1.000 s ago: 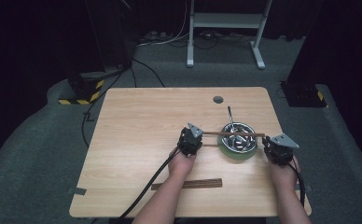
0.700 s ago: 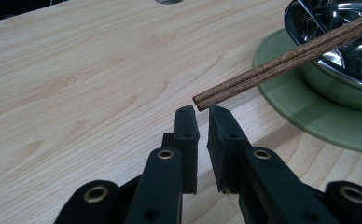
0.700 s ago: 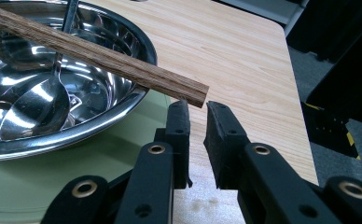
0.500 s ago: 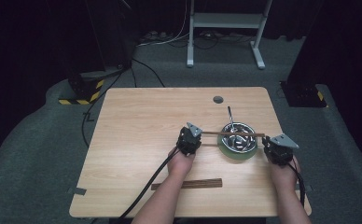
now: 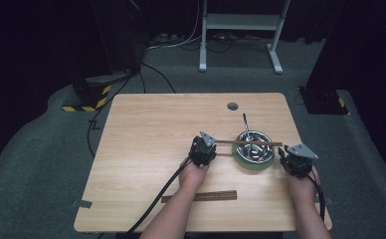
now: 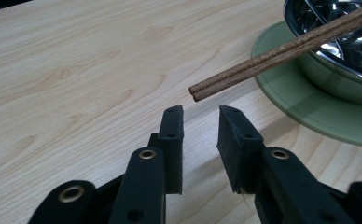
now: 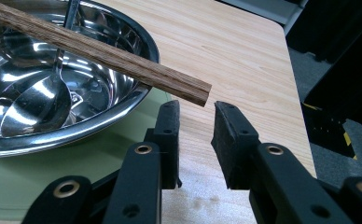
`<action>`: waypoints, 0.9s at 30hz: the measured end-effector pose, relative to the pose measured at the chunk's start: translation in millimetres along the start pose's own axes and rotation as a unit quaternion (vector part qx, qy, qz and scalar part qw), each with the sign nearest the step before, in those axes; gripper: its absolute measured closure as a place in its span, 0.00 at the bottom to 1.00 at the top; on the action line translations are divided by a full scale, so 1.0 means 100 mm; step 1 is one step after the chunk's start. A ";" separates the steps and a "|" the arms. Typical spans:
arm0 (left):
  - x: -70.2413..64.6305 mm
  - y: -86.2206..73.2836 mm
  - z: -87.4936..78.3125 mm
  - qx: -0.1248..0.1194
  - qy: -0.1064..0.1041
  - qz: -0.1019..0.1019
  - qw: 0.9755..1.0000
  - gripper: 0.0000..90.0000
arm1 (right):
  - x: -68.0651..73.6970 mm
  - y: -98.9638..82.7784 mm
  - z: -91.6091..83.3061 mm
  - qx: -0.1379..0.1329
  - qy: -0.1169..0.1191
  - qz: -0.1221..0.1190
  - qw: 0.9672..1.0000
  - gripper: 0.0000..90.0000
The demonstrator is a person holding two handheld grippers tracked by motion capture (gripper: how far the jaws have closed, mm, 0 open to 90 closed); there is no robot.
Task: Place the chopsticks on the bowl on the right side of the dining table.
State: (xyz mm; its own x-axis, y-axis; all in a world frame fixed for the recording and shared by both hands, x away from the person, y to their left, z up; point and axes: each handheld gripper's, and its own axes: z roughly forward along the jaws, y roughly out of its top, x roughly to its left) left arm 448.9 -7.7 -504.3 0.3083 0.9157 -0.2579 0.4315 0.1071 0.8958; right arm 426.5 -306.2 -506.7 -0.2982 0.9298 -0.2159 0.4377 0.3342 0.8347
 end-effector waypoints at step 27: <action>0.19 0.10 -0.51 0.030 -0.034 -0.030 0.999 0.43 | 0.09 -0.02 -0.08 -0.002 -0.003 -0.008 1.000 0.66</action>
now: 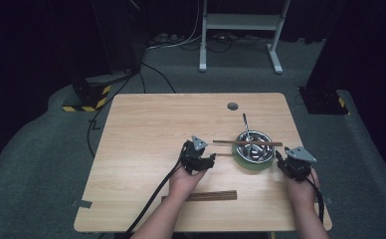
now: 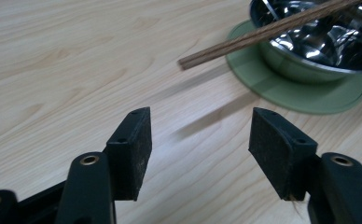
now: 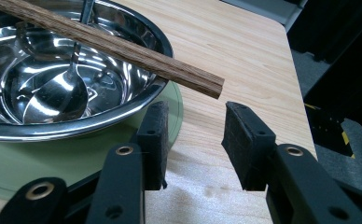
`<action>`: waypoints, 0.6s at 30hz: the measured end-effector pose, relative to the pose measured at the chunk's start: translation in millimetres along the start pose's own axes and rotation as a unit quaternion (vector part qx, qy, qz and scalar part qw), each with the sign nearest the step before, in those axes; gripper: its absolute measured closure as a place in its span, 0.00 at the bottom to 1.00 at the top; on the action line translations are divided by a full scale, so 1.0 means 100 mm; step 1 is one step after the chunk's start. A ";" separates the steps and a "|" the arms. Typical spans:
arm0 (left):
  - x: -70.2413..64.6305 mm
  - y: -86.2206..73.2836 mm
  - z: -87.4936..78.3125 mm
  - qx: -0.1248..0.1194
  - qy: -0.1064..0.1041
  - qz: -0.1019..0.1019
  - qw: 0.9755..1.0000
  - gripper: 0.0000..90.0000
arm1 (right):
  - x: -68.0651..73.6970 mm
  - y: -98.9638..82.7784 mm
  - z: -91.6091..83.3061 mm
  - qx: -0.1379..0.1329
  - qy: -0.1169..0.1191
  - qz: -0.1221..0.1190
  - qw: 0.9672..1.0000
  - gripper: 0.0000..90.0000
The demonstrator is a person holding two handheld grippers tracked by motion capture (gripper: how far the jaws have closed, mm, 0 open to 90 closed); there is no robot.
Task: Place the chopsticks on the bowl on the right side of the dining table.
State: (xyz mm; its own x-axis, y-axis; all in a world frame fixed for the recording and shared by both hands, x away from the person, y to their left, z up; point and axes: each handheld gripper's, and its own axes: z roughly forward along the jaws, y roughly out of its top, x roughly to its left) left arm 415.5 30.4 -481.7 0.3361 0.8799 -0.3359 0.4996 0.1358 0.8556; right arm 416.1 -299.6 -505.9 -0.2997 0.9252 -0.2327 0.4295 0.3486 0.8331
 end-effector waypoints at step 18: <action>1.46 -0.33 -1.06 0.012 0.103 -0.034 0.994 0.40 | 0.18 -0.15 -0.17 0.047 0.029 0.024 0.998 0.58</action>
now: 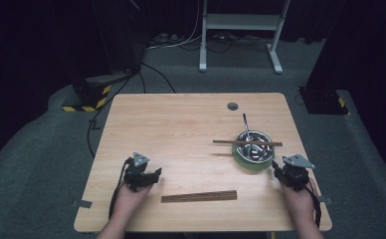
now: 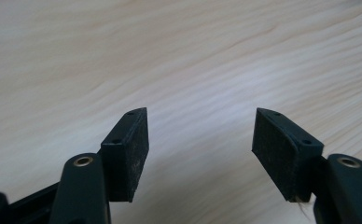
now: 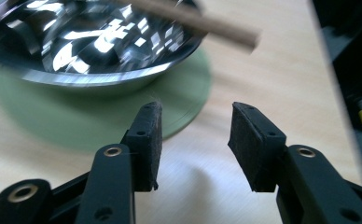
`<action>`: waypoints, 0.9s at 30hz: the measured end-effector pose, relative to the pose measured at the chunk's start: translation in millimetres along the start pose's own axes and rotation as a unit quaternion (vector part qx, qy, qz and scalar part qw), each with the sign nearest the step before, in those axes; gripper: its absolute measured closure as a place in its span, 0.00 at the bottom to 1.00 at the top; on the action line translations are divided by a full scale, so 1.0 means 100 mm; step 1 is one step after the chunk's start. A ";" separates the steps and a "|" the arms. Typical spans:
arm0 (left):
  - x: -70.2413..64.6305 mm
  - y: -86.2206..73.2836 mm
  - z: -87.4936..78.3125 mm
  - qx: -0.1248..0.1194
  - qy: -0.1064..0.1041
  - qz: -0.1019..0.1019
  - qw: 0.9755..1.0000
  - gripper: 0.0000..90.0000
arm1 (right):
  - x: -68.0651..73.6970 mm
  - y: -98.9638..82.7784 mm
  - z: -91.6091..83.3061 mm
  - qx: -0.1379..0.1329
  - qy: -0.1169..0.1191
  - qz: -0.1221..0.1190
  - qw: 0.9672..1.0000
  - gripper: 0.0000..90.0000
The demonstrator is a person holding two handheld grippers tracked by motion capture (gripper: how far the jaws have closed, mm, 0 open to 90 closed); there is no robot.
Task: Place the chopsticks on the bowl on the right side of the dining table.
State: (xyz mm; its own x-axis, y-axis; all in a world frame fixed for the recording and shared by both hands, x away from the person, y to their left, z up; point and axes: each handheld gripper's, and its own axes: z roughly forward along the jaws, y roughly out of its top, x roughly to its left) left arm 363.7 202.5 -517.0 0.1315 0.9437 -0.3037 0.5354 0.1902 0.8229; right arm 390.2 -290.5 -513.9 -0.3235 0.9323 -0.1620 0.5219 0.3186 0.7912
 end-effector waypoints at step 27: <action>0.53 -0.36 -0.47 -0.033 0.015 -0.009 0.999 0.23 | 0.60 -0.09 -0.14 0.058 0.093 0.017 0.994 0.28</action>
